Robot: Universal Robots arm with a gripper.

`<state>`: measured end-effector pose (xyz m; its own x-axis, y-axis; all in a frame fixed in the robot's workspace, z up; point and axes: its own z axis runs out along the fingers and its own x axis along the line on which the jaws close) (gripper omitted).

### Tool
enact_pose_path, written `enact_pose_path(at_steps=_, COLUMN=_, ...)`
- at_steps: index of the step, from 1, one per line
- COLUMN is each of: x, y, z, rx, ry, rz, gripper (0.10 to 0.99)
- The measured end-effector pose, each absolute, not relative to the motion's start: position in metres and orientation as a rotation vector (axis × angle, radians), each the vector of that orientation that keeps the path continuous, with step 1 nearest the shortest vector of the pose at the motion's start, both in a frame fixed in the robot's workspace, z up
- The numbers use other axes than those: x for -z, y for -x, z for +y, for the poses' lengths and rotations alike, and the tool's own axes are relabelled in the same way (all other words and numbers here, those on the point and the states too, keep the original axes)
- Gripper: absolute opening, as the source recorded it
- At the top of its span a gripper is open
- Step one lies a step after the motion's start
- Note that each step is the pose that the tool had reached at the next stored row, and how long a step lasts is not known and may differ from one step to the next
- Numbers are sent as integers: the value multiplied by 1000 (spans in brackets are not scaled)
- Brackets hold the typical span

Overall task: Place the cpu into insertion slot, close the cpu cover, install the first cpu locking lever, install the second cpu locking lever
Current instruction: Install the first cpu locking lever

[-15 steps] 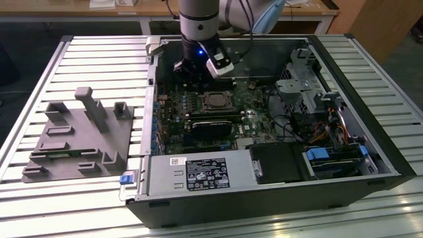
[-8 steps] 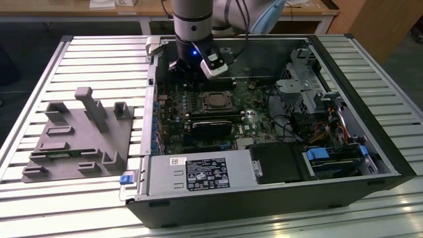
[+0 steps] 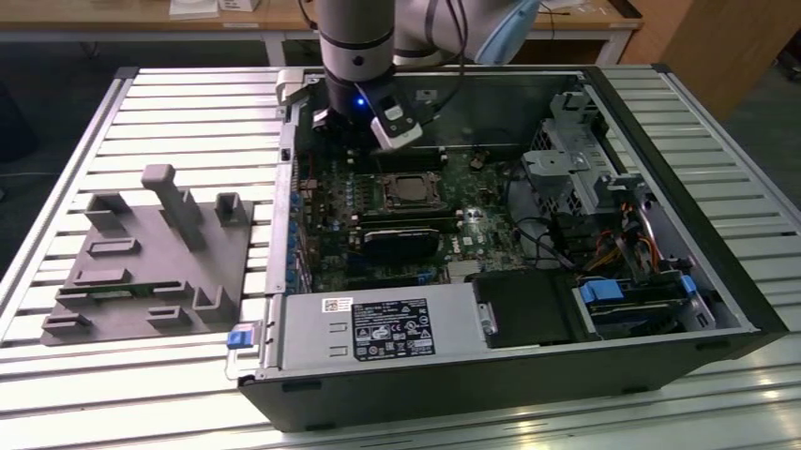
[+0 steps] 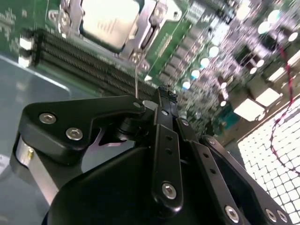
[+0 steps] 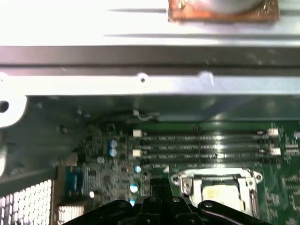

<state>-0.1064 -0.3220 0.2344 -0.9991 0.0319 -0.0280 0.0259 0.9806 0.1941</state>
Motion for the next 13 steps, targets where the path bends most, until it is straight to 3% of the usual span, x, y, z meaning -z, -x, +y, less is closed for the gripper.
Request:
enact_pose_path(at_steps=4, x=-234, y=109, z=-322, rx=-357, ry=-46, rz=3089, gripper=106)
enact_pose_path(at_steps=13, x=-245, y=109, z=-322, rx=-358, ry=-45, rz=3086, gripper=106)
